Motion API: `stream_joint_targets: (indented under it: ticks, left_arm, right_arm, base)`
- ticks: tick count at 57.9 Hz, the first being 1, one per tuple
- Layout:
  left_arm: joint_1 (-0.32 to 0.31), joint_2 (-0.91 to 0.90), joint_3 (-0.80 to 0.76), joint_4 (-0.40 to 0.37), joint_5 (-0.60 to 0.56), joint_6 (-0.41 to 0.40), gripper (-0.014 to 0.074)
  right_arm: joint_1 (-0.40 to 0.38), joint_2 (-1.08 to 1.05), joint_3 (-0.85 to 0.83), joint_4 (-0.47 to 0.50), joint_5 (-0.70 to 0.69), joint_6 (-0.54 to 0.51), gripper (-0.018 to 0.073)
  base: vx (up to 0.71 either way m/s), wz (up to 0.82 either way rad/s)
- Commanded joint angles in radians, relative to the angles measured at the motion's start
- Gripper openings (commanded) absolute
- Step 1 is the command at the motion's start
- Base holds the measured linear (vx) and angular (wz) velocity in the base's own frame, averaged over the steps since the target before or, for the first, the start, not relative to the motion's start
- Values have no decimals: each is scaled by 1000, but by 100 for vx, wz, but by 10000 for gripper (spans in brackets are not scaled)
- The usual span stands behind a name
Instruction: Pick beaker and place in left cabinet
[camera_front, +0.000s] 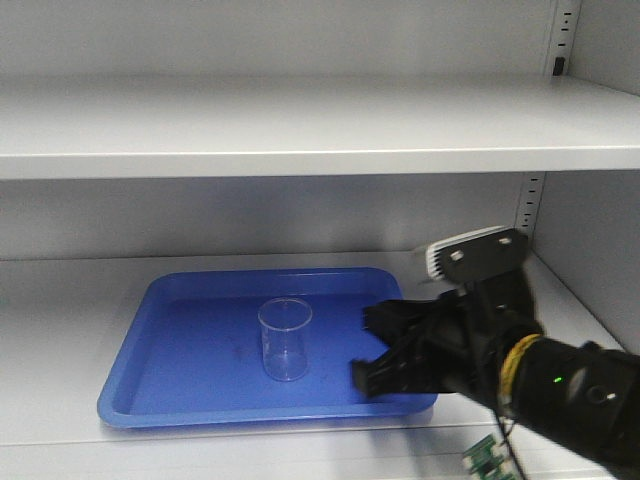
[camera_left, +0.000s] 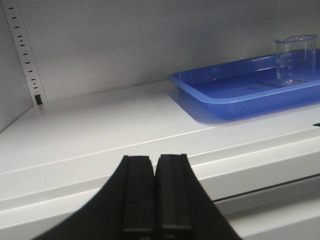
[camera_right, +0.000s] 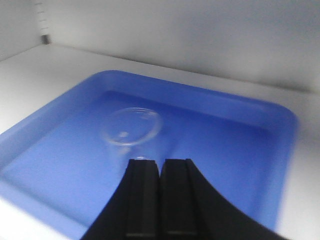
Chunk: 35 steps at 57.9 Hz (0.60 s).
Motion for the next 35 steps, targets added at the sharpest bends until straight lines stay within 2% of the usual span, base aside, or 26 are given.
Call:
stream_joint_targets:
  ticks: [1,7,12,16,26,35]
  left_arm:
    - [-1,-19,16,-3,-75,-3,1]
    - [-1,-19,16,-3,-75,-3,1]
    - [-1,-19,16,-3,-75,-3,1]
    - [-1,-19,16,-3,-75,-3,1]
    - [-1,-19,16,-3,-75,-3,1]
    - [-1,-19,16,-3,-75,-3,1]
  right_arm:
    - [-43,-68,-30,208,52,-91,-6]
    - [-111,-114,-30,361,126,-283,-6]
    - [-163,-155,-18,432,133,-457,-6]
    - [-214,-208,30,470,100,-541,-6]
    - [-337,-401,274,560,-22,-548,-6]
    - [-371,-602,510,555,-32,-560,-6]
  base:
    - [0,0]
    - [0,0]
    - [0,0]
    - [0,0]
    - [0,0]
    - [0,0]
